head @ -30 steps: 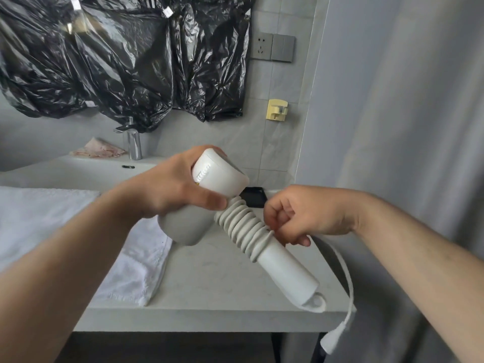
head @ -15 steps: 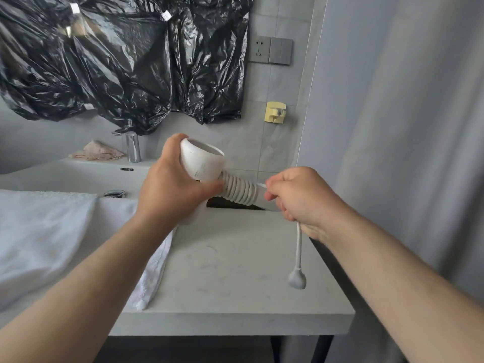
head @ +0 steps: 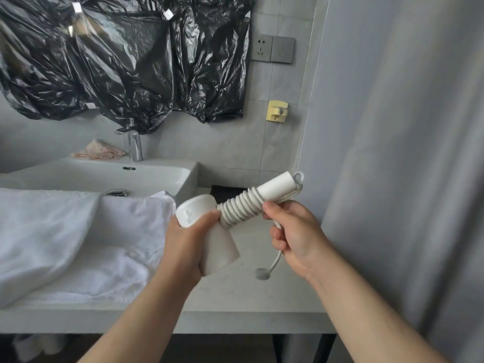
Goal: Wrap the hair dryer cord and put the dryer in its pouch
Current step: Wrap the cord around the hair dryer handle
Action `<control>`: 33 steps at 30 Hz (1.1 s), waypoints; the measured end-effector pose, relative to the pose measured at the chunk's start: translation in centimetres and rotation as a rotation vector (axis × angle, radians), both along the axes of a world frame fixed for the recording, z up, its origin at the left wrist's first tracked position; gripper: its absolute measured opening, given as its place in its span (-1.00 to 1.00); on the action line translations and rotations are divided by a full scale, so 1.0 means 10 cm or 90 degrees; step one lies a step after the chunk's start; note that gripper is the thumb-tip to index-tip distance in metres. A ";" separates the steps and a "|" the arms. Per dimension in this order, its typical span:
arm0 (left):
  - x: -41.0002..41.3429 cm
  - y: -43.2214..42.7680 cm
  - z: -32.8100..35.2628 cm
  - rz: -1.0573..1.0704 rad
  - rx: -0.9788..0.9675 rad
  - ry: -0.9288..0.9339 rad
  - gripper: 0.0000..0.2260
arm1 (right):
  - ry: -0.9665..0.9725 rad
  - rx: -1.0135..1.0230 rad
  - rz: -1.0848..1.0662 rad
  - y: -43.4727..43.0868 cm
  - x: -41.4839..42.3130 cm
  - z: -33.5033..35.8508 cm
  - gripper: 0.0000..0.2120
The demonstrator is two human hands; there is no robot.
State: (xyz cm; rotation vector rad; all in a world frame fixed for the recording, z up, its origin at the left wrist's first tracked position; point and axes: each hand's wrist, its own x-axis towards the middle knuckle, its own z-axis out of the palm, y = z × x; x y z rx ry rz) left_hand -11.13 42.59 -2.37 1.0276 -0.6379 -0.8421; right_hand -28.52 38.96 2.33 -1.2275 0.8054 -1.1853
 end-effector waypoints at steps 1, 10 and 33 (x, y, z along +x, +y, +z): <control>-0.02 0.01 -0.10 -0.027 0.019 0.020 -0.57 | 0.038 -0.025 0.009 -0.02 -0.03 -0.03 -0.93; -0.25 -0.05 -0.60 -0.076 0.216 0.018 -0.42 | 0.366 -0.192 -0.070 -0.17 -0.11 -0.15 -0.83; -0.26 0.00 -0.48 -0.091 -0.155 -0.436 -0.48 | 0.405 -0.219 0.056 -0.20 0.01 -0.17 -0.87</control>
